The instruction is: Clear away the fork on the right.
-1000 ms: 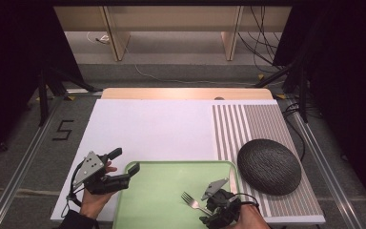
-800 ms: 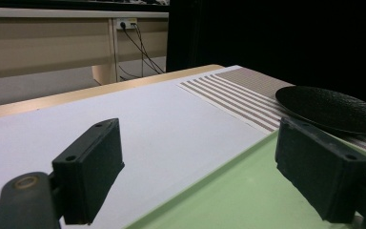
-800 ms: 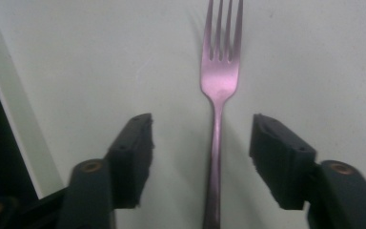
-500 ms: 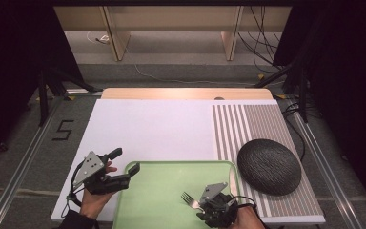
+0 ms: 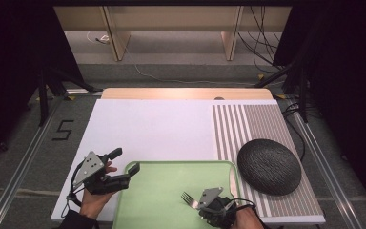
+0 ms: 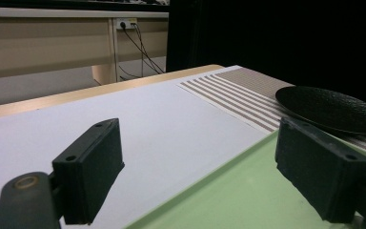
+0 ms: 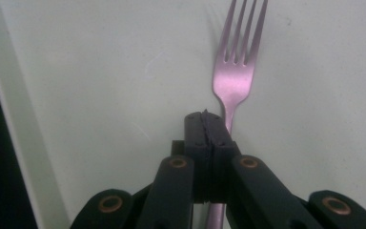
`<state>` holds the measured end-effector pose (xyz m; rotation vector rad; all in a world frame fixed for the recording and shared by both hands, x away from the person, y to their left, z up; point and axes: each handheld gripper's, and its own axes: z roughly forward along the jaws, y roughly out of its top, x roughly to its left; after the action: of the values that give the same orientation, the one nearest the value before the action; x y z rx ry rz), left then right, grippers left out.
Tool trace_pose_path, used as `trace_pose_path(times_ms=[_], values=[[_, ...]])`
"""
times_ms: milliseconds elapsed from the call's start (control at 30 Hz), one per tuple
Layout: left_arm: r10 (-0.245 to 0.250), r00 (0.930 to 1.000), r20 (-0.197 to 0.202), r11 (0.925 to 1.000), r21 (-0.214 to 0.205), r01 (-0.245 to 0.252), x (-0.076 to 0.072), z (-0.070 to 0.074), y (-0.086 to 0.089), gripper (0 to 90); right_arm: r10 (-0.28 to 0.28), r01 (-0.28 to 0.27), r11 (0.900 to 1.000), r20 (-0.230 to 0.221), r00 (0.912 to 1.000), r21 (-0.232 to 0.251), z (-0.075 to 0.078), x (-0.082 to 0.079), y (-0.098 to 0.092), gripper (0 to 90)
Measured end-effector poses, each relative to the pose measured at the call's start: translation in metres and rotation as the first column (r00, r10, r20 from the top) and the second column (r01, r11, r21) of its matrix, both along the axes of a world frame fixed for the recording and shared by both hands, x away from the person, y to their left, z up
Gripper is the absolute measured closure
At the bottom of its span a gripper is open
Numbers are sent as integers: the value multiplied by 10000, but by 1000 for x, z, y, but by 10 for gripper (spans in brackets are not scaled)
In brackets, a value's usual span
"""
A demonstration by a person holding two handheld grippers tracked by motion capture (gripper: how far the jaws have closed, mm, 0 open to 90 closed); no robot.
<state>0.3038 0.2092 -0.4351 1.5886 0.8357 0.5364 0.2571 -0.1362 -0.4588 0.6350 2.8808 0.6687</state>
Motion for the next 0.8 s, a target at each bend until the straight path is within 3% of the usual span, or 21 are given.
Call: trace_pose_path(times_ms=[200,400,800], values=[[4,10000,-19,10000,3,-4,0,0,0,157,85,-81,9992,106,9999,-395,-3,2,0,900],[1,10000,-11,10000,7,-1,0,0,0,157,51,-45,9990,127,9999,-444,-4,2,0,900],[-3,10000,10,10000,1,3,0,0,0,157,-429,451,9958,282,9987,-802,-4,6,-6,900]])
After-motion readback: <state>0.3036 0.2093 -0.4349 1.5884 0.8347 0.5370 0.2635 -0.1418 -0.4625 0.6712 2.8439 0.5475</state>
